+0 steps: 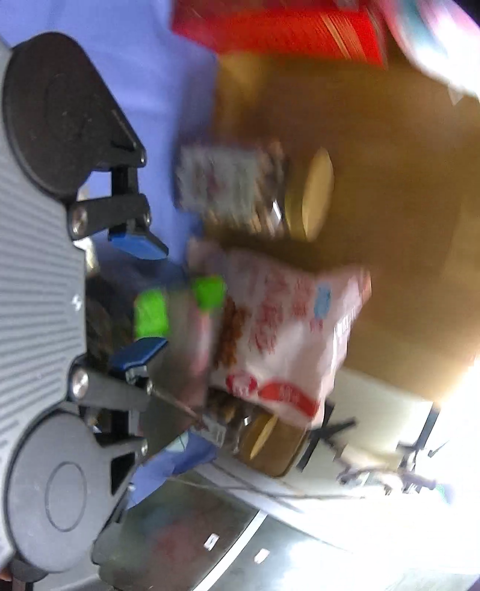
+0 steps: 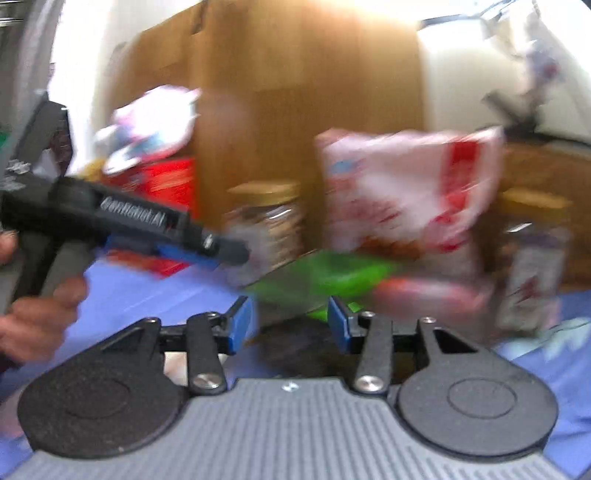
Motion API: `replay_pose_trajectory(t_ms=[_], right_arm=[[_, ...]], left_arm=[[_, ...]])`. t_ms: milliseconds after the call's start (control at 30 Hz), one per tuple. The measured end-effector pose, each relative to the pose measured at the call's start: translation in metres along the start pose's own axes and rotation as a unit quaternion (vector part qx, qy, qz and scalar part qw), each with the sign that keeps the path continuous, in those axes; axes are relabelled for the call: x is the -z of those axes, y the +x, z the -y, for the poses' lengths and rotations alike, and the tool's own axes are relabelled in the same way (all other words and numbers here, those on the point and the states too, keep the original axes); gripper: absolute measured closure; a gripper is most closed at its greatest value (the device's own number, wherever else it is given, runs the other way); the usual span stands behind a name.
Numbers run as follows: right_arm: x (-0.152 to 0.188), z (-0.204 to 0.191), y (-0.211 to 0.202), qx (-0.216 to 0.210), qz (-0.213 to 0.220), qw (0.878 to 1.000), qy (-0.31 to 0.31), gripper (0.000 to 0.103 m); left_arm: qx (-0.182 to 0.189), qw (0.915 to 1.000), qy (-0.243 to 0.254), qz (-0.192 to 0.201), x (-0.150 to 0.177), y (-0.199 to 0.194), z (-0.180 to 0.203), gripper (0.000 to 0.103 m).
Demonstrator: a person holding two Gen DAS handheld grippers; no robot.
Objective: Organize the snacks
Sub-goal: 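Grasp the clear wafer snack bag with yellow tie using the left tool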
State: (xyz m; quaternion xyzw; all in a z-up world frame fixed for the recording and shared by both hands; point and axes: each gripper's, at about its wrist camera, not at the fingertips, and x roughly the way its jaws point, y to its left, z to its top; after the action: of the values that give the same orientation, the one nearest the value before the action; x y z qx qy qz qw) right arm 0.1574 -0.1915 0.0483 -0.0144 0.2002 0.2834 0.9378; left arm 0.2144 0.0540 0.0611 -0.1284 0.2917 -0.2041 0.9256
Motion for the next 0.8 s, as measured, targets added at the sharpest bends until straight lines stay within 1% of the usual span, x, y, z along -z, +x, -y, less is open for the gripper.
replay_pose_trajectory(t_ms=[33,100,133,167,200,233,267,300,333,367,467,500,533,600,633,667,733,767,800], right_arm=[[0.003,-0.007,0.006,-0.028,-0.024,0.999,0.000,0.049],[0.009,-0.023,0.023,-0.061,-0.071,0.996,-0.001,0.040],[0.012,-0.029,0.032,-0.065,-0.088,0.994,-0.004,0.037],[0.014,-0.036,0.042,-0.065,-0.104,0.992,-0.010,0.031],[0.016,-0.041,0.051,-0.060,-0.118,0.991,-0.017,0.028],[0.017,-0.045,0.062,-0.052,-0.136,0.989,-0.018,0.028],[0.019,-0.048,0.070,-0.053,-0.156,0.986,-0.009,0.031],[0.020,-0.051,0.074,-0.071,-0.168,0.983,0.008,0.029],[0.020,-0.058,0.072,-0.084,-0.167,0.982,0.018,0.030],[0.021,-0.069,0.069,-0.105,-0.165,0.981,0.010,0.030],[0.025,-0.106,0.048,-0.196,-0.148,0.969,-0.040,0.032],[0.025,-0.115,0.040,-0.216,-0.143,0.964,-0.061,0.033],[0.023,-0.119,0.033,-0.220,-0.131,0.963,-0.083,0.033],[0.015,-0.113,0.024,-0.195,-0.098,0.971,-0.100,0.033],[0.009,-0.103,0.024,-0.177,-0.086,0.976,-0.091,0.033],[0.005,-0.093,0.027,-0.156,-0.081,0.981,-0.077,0.031],[-0.002,-0.068,0.039,-0.095,-0.075,0.992,-0.043,0.031],[-0.003,-0.057,0.046,-0.077,-0.074,0.994,-0.030,0.031],[-0.003,-0.048,0.052,-0.065,-0.078,0.995,-0.017,0.031]], left_arm=[[-0.012,0.9999,-0.011,-0.005,0.005,-0.005,-0.009,0.055],[-0.031,0.9986,-0.040,-0.017,0.019,-0.015,-0.028,0.055],[-0.032,0.9976,-0.056,-0.024,0.028,-0.019,-0.037,0.055],[-0.031,0.9967,-0.069,-0.029,0.035,-0.022,-0.045,0.055],[-0.032,0.9957,-0.080,-0.033,0.042,-0.026,-0.051,0.055],[-0.037,0.9945,-0.091,-0.038,0.049,-0.029,-0.056,0.055],[-0.039,0.9937,-0.096,-0.042,0.054,-0.031,-0.059,0.055],[-0.039,0.9932,-0.100,-0.046,0.059,-0.034,-0.062,0.055],[-0.039,0.9932,-0.101,-0.045,0.061,-0.037,-0.063,0.055],[-0.040,0.9934,-0.100,-0.040,0.063,-0.041,-0.063,0.055],[-0.047,0.9923,-0.114,-0.009,0.063,-0.062,-0.074,0.055],[-0.048,0.9914,-0.122,-0.002,0.064,-0.067,-0.077,0.055],[-0.050,0.9904,-0.129,0.004,0.063,-0.073,-0.081,0.055],[-0.053,0.9898,-0.132,0.007,0.063,-0.079,-0.082,0.055],[-0.051,0.9902,-0.130,0.006,0.064,-0.080,-0.082,0.055],[-0.046,0.9904,-0.130,0.002,0.065,-0.079,-0.080,0.055],[-0.030,0.9901,-0.137,-0.008,0.066,-0.074,-0.078,0.055],[-0.024,0.9896,-0.141,-0.013,0.067,-0.070,-0.077,0.053],[-0.020,0.9889,-0.146,-0.020,0.067,-0.064,-0.075,0.048]])
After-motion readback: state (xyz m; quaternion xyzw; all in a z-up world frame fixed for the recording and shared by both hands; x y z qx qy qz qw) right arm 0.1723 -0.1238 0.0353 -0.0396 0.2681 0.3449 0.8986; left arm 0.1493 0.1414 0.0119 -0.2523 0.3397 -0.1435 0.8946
